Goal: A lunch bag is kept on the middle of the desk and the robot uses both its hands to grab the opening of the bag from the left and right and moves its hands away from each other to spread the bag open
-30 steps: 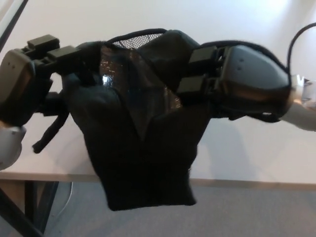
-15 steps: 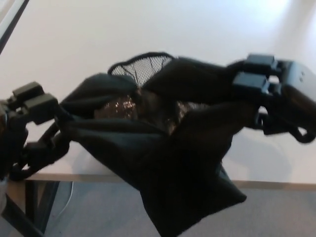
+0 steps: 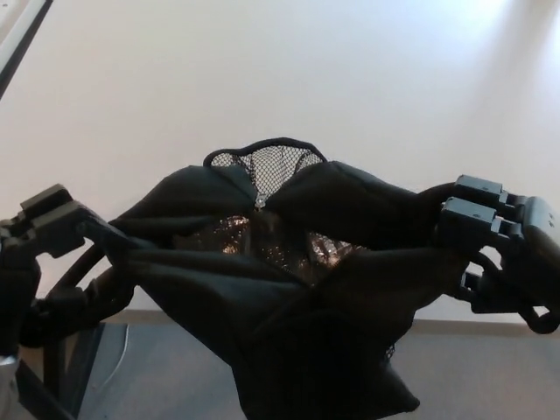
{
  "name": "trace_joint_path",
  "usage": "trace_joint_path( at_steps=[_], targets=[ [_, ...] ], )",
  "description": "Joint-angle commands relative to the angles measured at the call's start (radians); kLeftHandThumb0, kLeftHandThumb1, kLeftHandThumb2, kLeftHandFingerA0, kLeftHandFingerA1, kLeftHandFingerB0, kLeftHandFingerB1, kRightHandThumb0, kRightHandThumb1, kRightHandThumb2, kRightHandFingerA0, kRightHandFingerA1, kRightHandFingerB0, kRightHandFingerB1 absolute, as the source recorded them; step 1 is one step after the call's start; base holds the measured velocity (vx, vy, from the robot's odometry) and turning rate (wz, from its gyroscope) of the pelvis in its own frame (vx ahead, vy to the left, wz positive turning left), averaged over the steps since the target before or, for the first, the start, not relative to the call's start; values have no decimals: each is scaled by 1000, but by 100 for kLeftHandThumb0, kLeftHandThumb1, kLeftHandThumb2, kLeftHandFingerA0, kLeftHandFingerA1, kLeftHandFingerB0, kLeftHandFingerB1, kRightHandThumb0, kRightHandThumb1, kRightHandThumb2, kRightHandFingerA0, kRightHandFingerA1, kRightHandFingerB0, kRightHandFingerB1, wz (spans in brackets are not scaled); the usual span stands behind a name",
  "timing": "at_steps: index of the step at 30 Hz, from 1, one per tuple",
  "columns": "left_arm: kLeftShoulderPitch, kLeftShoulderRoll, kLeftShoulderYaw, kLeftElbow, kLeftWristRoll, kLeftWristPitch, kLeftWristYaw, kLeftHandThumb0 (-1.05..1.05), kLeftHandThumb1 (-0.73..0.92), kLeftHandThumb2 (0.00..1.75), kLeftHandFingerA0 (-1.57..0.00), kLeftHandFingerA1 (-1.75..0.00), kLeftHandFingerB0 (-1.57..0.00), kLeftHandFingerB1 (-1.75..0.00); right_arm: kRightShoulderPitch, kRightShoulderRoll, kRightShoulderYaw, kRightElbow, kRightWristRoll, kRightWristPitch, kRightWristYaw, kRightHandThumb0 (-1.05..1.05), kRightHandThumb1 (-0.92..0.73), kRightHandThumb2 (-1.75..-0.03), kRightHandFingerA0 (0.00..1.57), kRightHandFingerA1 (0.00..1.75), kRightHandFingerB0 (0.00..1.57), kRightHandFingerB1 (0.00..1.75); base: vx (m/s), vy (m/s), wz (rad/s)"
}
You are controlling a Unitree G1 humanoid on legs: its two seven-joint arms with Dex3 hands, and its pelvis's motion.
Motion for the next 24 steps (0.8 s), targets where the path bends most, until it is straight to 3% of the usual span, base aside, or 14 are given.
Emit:
trace_joint_path(
  at_steps=[1,11,14,15,16,17,18,20,21,24],
  targets=[
    [58,100,169,100,-187,123,70,-15,39,124,-94,-159,-88,-118,72,-103,-159,117,161,152,-119,-16,-73,-57,74,175,54,175,0,0,0],
    [69,100,224,101,-181,101,13,-23,36,127,-96,-152,-88,-122,52,-93,-191,135,173,150,-54,-17,-70,-58,75,175,54,174,0,0,0],
    [46,98,187,26,-188,12,-68,-22,34,133,-95,-143,-89,-123,35,-66,-185,76,198,161,-27,-18,-68,-58,78,175,56,173,0,0,0],
    [37,96,182,-8,-161,-5,-64,-30,42,107,-86,-148,-84,-128,27,-60,-180,64,201,165,-20,-17,-68,-58,78,175,56,173,0,0,0],
    [20,90,171,-60,-136,-13,-76,-17,38,107,-92,-131,-83,-122,6,-47,-167,50,217,154,5,-13,-70,-58,73,175,54,174,0,0,0],
    [3,85,160,-107,-117,-14,-91,-17,38,107,-92,-131,-83,-122,-14,-34,-154,38,236,138,33,-13,-70,-58,73,175,54,174,0,0,0],
    [-9,75,151,-144,-105,-16,-101,-15,42,96,-93,-127,-83,-119,-28,-26,-141,24,245,132,49,-12,-69,-59,72,175,53,173,0,0,0],
    [-29,52,122,-205,-138,11,-141,-13,44,103,-99,-122,-91,-116,-49,-11,-124,-10,240,147,55,-12,-69,-58,73,175,55,174,0,0,0],
    [-59,35,102,-268,-140,61,-171,-14,47,110,-98,-132,-90,-125,-92,5,-108,-21,243,164,74,-12,-70,-56,71,175,56,170,0,0,0],
    [-125,15,69,-350,-124,140,-215,3,56,108,-96,-131,-85,-125,-189,21,-78,-23,242,209,112,-9,-66,-57,73,175,54,171,0,0,0]
  ],
)
